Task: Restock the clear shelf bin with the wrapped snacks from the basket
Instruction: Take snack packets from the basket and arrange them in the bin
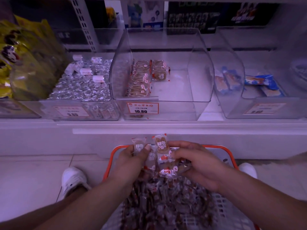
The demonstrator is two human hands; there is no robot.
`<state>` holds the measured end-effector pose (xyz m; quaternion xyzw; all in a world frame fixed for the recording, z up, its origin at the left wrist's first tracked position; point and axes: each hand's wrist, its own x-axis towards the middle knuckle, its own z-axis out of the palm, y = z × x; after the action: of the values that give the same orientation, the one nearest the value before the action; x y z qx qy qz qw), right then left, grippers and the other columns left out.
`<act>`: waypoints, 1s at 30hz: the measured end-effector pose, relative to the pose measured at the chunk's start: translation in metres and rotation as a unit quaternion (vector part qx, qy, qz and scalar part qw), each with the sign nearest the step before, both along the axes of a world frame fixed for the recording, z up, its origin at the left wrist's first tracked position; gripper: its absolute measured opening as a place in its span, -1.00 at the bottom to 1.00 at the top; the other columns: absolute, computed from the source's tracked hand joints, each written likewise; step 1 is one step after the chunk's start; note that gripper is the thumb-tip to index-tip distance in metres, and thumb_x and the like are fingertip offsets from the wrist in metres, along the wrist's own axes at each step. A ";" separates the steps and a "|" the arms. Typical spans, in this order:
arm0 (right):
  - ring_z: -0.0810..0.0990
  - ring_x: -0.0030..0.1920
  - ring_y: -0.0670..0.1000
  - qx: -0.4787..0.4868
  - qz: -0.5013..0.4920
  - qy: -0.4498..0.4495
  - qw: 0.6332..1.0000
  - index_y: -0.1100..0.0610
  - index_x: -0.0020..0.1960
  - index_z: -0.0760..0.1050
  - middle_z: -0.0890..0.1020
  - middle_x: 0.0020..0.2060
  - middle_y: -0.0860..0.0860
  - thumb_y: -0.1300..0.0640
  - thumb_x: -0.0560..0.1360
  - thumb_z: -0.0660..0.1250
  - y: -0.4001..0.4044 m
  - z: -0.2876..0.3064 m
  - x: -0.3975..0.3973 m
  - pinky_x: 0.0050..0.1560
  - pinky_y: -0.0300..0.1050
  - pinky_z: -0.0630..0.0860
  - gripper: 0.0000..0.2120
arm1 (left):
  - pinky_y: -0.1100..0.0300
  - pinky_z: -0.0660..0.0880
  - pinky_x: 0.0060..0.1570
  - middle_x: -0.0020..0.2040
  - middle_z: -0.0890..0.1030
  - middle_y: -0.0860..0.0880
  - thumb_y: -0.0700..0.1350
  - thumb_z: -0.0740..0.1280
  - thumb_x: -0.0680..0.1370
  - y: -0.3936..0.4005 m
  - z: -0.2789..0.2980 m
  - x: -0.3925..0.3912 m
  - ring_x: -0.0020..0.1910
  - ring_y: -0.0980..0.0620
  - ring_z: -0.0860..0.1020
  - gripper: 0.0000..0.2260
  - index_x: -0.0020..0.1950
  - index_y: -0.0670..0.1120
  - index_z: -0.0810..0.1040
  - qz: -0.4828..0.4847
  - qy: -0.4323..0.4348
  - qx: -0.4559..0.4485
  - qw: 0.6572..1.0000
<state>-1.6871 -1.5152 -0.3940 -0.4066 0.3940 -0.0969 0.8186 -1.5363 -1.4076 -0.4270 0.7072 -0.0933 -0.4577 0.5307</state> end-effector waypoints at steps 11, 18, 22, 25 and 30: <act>0.60 -0.19 0.24 -0.052 0.001 0.024 0.998 0.31 0.03 0.60 0.65 -0.10 0.34 0.45 0.47 0.31 0.022 -0.003 0.002 -0.39 -0.06 0.61 -0.81 | -0.03 0.61 0.03 0.06 0.72 -0.17 0.27 0.47 0.43 0.001 0.013 -0.016 0.04 -0.15 0.69 -0.48 0.15 -0.12 0.67 -0.100 0.084 -0.078 0.988; 0.66 -0.20 0.22 -0.026 -0.020 0.025 0.999 0.27 0.02 0.65 0.67 -0.11 0.32 0.39 0.46 0.36 0.005 0.004 0.004 -0.11 0.26 0.66 -0.83 | -0.11 0.63 0.02 0.01 0.72 -0.17 -0.09 0.46 0.52 -0.005 0.021 0.001 -0.02 -0.19 0.70 -0.75 0.14 -0.16 0.61 0.070 0.039 -0.080 0.994; 0.66 -0.18 0.17 -0.064 -0.060 -0.028 0.996 0.19 0.09 0.65 0.61 -0.03 0.40 0.26 0.39 0.45 0.000 0.005 0.003 -0.28 0.00 0.66 -0.73 | -0.03 0.64 -0.24 0.05 0.67 -0.26 -0.13 0.41 0.56 -0.005 0.019 -0.011 -0.14 -0.16 0.65 -0.78 0.17 -0.17 0.55 0.044 0.077 -0.031 0.996; 0.69 -0.18 0.07 -0.134 -0.015 -0.031 0.990 0.04 0.11 0.67 0.66 0.02 0.21 0.19 0.41 0.46 0.005 0.006 0.005 -0.30 -0.14 0.60 -0.72 | 0.04 0.59 -0.26 0.06 0.69 -0.23 0.10 0.31 0.60 -0.005 0.024 -0.019 -0.13 -0.12 0.62 -0.70 0.11 -0.08 0.67 -0.037 0.223 0.015 0.974; 0.72 -0.02 0.17 -0.162 -0.010 -0.013 0.987 0.07 0.15 0.66 0.69 0.08 0.20 0.13 0.36 0.49 -0.001 0.009 0.004 -0.19 -0.04 0.65 -0.65 | 0.10 0.58 -0.23 0.01 0.70 -0.12 0.15 0.49 0.39 0.000 0.018 -0.017 -0.18 -0.03 0.65 -0.55 0.14 -0.10 0.64 -0.088 0.194 -0.076 0.974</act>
<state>-1.6832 -1.5166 -0.3849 -0.5284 0.3666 -0.1727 0.7460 -1.5528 -1.4074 -0.4086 0.5511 -0.0851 -0.6229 0.5487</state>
